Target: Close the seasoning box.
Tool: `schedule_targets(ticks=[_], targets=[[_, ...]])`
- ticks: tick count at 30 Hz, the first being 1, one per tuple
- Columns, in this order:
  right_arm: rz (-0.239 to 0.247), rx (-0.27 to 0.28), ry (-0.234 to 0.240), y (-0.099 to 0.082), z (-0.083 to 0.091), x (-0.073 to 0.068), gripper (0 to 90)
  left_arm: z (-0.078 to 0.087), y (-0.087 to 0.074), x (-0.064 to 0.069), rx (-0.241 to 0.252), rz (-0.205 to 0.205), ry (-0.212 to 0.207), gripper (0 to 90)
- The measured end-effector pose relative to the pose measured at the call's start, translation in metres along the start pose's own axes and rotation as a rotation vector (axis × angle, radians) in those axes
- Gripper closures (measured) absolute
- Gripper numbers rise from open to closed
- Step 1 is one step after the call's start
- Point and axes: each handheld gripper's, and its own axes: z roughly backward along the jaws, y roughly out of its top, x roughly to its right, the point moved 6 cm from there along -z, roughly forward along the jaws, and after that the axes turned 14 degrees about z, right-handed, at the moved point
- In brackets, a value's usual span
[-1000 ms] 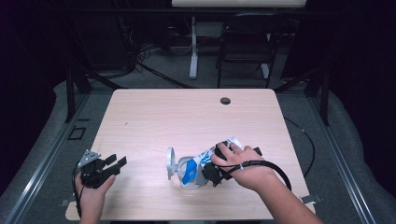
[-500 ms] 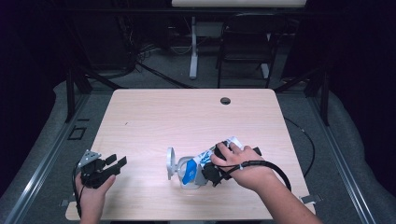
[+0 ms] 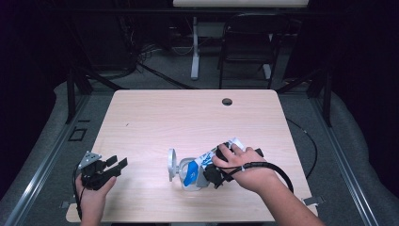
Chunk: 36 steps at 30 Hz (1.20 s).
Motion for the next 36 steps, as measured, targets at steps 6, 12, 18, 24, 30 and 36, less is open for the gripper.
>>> schedule_targets(ticks=[6,12,18,24,30,36], targets=[[0.008,-0.007,-0.002,-0.0001,0.0004,0.0006,55.1,0.0000,0.0001,0.0002,0.000,0.000,0.000,50.2],[0.009,-0.005,-0.001,0.0004,-0.0003,0.0009,55.3,0.0000,0.0001,0.0001,0.000,0.000,0.000,50.2],[0.016,-0.014,-0.002,0.0007,0.0004,0.0016,55.6,-0.0001,0.0001,0.0000,0.000,0.000,0.000,50.2],[0.015,-0.008,-0.005,0.0019,-0.0001,0.0023,55.9,-0.0001,0.0002,0.0002,0.000,-0.001,0.000,50.2],[0.016,-0.010,-0.002,0.0034,0.0002,0.0029,56.4,0.0000,0.0002,0.0001,0.000,0.000,0.000,50.2],[0.018,-0.008,-0.003,0.0035,0.0003,0.0033,56.6,-0.0003,0.0000,-0.0006,-0.001,0.000,0.000,50.2]])
